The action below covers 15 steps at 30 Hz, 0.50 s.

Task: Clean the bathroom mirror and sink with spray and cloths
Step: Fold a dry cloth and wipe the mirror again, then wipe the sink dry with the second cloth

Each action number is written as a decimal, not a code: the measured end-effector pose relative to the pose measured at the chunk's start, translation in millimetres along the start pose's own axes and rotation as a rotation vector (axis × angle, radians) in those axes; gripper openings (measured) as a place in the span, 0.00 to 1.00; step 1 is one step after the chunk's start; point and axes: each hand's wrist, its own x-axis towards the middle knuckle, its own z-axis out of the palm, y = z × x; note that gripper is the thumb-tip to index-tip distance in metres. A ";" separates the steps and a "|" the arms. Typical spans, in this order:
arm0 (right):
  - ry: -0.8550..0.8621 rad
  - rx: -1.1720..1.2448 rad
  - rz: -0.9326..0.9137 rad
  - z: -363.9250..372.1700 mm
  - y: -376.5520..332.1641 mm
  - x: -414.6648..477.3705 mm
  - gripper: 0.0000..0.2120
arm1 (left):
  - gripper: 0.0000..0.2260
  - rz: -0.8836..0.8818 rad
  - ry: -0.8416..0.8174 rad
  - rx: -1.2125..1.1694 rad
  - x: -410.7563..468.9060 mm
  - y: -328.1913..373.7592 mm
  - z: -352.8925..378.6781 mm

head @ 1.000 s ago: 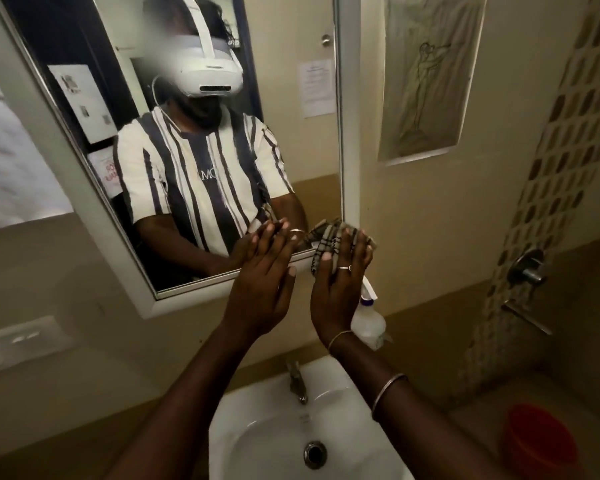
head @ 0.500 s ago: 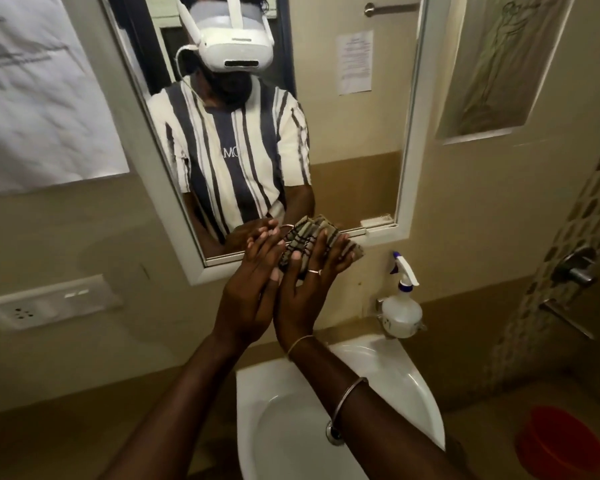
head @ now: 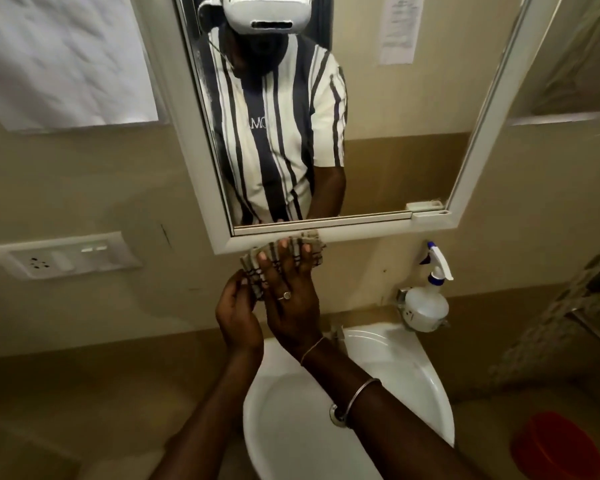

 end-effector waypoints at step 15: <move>-0.405 -0.251 0.253 -20.1 61.6 -91.9 0.25 | 0.25 -0.854 -0.381 -0.498 -21.2 -69.4 30.9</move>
